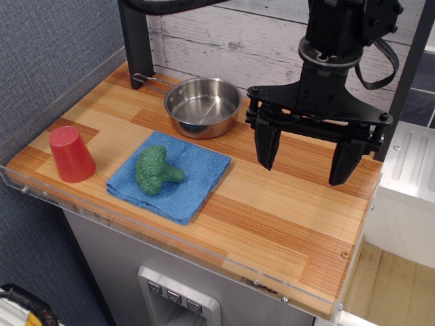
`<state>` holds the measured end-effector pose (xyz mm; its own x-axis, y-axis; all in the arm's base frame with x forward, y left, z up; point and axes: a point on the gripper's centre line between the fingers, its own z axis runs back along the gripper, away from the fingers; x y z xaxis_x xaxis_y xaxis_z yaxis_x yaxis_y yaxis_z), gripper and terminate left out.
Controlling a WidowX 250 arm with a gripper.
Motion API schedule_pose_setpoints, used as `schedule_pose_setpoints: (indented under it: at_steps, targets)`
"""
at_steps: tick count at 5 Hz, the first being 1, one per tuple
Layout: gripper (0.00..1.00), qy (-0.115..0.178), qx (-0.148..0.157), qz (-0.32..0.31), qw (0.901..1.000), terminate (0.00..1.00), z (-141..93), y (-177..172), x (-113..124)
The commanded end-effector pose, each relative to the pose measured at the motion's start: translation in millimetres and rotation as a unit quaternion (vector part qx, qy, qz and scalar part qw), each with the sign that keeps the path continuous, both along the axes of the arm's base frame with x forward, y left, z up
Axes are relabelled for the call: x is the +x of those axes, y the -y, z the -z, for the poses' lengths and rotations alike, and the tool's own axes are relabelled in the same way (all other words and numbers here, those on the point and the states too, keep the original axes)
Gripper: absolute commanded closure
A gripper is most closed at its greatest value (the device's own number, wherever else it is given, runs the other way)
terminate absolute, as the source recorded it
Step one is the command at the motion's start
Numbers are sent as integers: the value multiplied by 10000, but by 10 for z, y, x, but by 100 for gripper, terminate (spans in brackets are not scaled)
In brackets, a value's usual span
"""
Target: Move the red glass to the far right back end
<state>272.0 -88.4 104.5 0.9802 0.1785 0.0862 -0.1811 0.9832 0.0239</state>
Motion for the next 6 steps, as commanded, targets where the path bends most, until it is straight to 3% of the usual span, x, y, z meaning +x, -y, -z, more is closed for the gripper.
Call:
schedule_pose_setpoints:
  at_steps: [1,2,3,4,5,6]
  targets:
    - [0,0,0,0,10000,0,0,0,0]
    - [0,-90,-50,-822,9966,0,90,-281,-70]
    - [0,-190,176,-1625,9864,0,30,-599,-224]
    - [0,-341,628,-2513,9653,0,-19,-1017,-414]
    - [0,-278,325,-2885,9565,0,31,-1410,-543]
    - [0,-258,222,-3063,9513,0,122,-1773,-541]
